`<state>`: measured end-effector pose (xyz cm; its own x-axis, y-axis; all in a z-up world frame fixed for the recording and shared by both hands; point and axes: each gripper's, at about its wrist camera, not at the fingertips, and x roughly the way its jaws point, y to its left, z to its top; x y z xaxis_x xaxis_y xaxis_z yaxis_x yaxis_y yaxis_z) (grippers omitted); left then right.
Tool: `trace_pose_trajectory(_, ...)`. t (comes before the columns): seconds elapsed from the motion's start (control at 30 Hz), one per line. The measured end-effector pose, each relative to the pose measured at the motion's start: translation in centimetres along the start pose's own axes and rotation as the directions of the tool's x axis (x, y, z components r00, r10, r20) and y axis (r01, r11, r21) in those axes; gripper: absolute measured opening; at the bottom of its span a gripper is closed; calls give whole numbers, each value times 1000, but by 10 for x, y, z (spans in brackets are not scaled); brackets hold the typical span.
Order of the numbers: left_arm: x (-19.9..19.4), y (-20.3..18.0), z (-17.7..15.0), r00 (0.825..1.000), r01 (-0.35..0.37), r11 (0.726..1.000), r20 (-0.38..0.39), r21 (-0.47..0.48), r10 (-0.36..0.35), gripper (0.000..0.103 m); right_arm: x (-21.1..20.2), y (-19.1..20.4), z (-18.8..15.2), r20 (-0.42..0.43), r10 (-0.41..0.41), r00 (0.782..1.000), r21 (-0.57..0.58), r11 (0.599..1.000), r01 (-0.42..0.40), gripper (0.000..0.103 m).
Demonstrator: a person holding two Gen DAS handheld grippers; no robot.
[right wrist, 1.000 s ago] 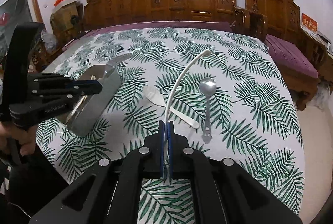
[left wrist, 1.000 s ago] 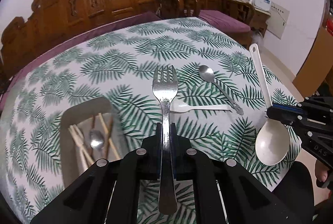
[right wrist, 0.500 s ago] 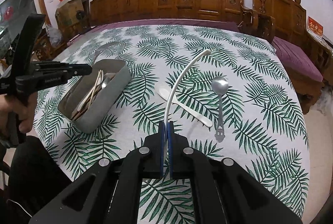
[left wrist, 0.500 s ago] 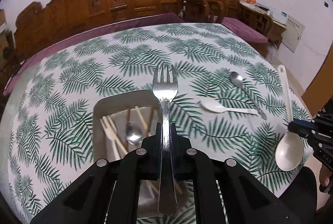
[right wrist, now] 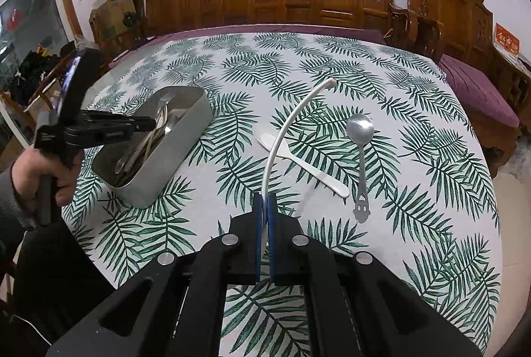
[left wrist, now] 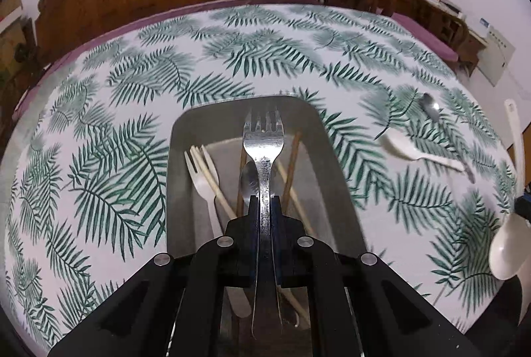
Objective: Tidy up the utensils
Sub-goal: 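Carry the metal fork into the tray and open the left gripper while the right holds the spoon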
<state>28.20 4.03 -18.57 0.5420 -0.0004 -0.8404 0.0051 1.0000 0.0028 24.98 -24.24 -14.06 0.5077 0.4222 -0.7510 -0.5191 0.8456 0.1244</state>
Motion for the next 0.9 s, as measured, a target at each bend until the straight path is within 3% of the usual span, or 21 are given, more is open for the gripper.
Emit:
trace_pose_trajectory(0.4,24,4,-3,997,-17,1000,-68,23,19,6,5,2,-1,-10,0,1000,1,1000,0,4)
trace_pose_trajectory(0.9,-39,31,-13,999,6,1000,36,12,-6,7,5,43,22,18,28,999,-39,999,-27,4)
